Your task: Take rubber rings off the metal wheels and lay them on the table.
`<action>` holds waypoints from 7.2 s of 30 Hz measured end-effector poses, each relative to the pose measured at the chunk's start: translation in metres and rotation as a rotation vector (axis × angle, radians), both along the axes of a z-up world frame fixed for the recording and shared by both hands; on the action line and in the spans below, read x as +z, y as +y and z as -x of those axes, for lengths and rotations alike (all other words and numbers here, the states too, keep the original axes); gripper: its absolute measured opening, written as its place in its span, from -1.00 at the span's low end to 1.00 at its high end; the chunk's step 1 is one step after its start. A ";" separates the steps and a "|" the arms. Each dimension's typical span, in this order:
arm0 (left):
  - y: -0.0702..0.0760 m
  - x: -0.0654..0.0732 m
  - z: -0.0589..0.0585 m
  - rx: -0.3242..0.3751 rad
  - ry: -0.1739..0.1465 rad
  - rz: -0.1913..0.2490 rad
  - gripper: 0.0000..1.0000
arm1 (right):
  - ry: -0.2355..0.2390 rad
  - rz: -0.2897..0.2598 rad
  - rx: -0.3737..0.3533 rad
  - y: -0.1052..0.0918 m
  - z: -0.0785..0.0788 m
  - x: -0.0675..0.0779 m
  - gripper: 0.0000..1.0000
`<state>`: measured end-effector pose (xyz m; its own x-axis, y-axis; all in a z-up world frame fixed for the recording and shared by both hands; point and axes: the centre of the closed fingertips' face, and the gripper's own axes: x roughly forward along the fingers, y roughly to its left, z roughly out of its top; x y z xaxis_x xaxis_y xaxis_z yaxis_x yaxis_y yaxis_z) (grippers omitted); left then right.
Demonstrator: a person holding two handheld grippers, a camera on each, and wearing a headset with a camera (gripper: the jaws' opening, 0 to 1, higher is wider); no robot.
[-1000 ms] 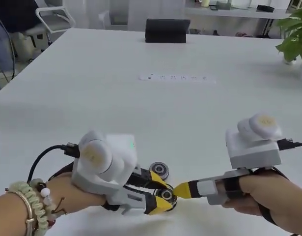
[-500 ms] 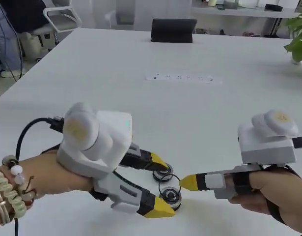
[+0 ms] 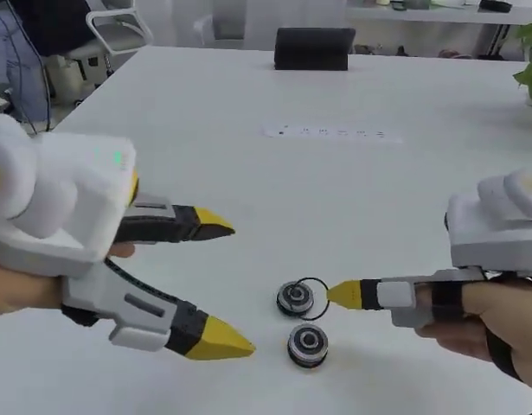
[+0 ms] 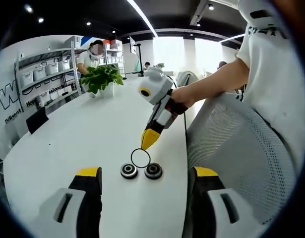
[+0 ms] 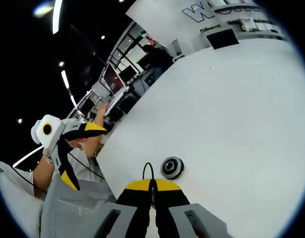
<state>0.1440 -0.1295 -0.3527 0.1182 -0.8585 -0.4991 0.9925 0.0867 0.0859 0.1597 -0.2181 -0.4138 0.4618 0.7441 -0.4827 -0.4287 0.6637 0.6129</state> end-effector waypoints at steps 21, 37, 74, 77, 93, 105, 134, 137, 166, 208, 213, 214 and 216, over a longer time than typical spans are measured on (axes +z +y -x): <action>0.075 -0.028 0.006 0.270 0.052 -0.004 0.61 | -0.066 -0.048 -0.002 0.004 0.001 0.025 -1.00; 0.089 -0.044 0.017 0.374 0.099 0.026 0.63 | -0.092 -0.084 0.023 0.013 0.005 0.038 -1.00; 0.077 -0.047 0.022 0.367 0.143 0.063 0.63 | -0.130 -0.005 0.237 0.093 -0.004 0.041 -1.00; 0.075 -0.050 0.023 0.351 0.138 0.041 0.65 | -0.116 0.018 0.243 0.100 -0.003 0.028 -1.00; 0.079 -0.051 0.022 0.396 0.177 0.062 0.60 | 0.051 -0.056 0.153 0.087 -0.001 -0.021 -1.00; 0.080 -0.050 0.021 0.413 0.187 0.076 0.59 | 0.047 0.046 0.147 0.085 0.000 -0.047 -1.00; 0.082 -0.050 0.018 0.441 0.202 0.083 0.54 | -0.049 0.170 0.197 0.088 0.000 -0.056 -1.00; 0.082 -0.051 0.018 0.440 0.205 0.080 0.53 | -0.061 0.183 0.196 0.088 -0.001 -0.055 -0.94; 0.079 -0.053 0.023 0.410 0.208 0.054 0.53 | -0.224 0.129 0.194 0.090 -0.008 0.024 -0.69; 0.078 -0.050 0.026 0.351 0.159 -0.004 0.62 | -0.257 0.214 0.185 0.007 0.004 0.016 -0.37; 0.074 -0.035 0.021 0.328 0.127 0.000 0.64 | -0.239 0.232 0.221 0.005 0.010 0.006 -0.36; 0.073 -0.030 0.019 0.319 0.115 0.000 0.65 | -0.236 0.235 0.224 0.004 0.010 0.004 -0.36; 0.069 -0.021 0.015 0.306 0.099 0.004 0.66 | -0.231 0.238 0.230 0.002 0.011 0.002 -0.36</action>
<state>0.1286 -0.0601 -0.3737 0.3220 -0.7926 -0.5178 0.9240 0.3821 -0.0103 0.1488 -0.2157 -0.4119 0.4127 0.7206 -0.5572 -0.6911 0.6462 0.3237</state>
